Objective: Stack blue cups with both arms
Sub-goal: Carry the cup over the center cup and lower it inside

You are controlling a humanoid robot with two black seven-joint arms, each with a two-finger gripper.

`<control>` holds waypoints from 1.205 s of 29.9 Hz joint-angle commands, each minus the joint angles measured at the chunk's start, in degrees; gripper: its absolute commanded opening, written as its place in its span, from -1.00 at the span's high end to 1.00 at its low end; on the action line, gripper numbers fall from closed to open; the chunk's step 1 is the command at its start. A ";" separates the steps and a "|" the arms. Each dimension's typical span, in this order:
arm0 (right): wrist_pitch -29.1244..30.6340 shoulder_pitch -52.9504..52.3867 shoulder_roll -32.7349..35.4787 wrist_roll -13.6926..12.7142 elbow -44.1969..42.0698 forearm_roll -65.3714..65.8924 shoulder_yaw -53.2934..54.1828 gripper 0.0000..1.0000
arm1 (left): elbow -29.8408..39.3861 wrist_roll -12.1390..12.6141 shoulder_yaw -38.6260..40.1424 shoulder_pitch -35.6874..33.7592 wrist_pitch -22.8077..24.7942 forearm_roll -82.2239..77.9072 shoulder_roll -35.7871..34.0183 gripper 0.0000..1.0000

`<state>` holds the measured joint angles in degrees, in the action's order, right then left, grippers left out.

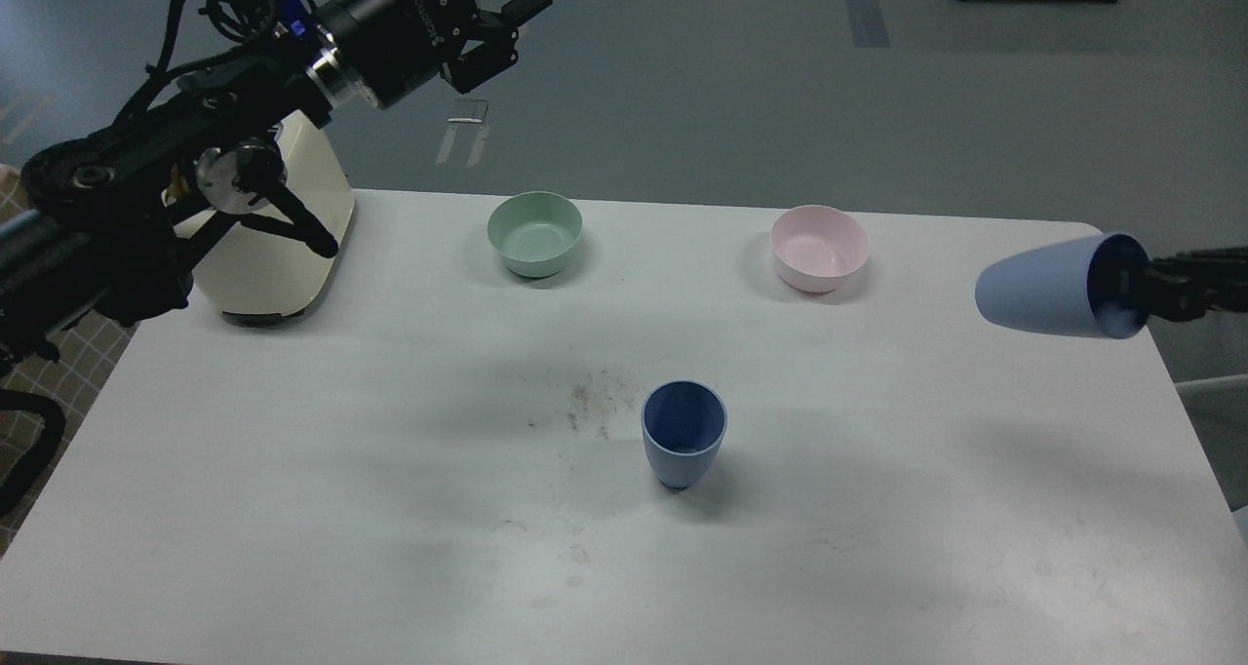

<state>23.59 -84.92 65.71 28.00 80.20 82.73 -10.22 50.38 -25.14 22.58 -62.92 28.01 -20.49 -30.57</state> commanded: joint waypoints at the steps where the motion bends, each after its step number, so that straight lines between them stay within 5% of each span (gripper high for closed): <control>1: 2.42 -5.07 -10.13 0.00 -5.56 -0.29 -1.37 1.00 | -1.25 0.09 0.00 -0.01 -0.01 0.01 0.08 -0.95; 10: 4.41 -23.09 -32.55 0.00 -6.64 -9.23 -20.88 1.00 | -2.74 0.09 -0.08 -0.18 -0.01 0.01 0.95 -0.95; 21: 4.41 -28.90 -48.56 0.00 -6.37 -14.17 -27.74 1.00 | -3.18 0.09 -0.08 -0.18 -0.01 0.01 1.48 -0.95; 36: 4.41 -28.29 -52.97 0.00 -6.81 -14.35 -31.53 1.00 | -3.27 0.09 0.00 -0.01 -0.01 0.01 1.39 -0.95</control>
<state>28.00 -113.52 13.17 28.00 73.43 68.38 -41.56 47.19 -25.05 22.56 -62.94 28.00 -20.48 -29.21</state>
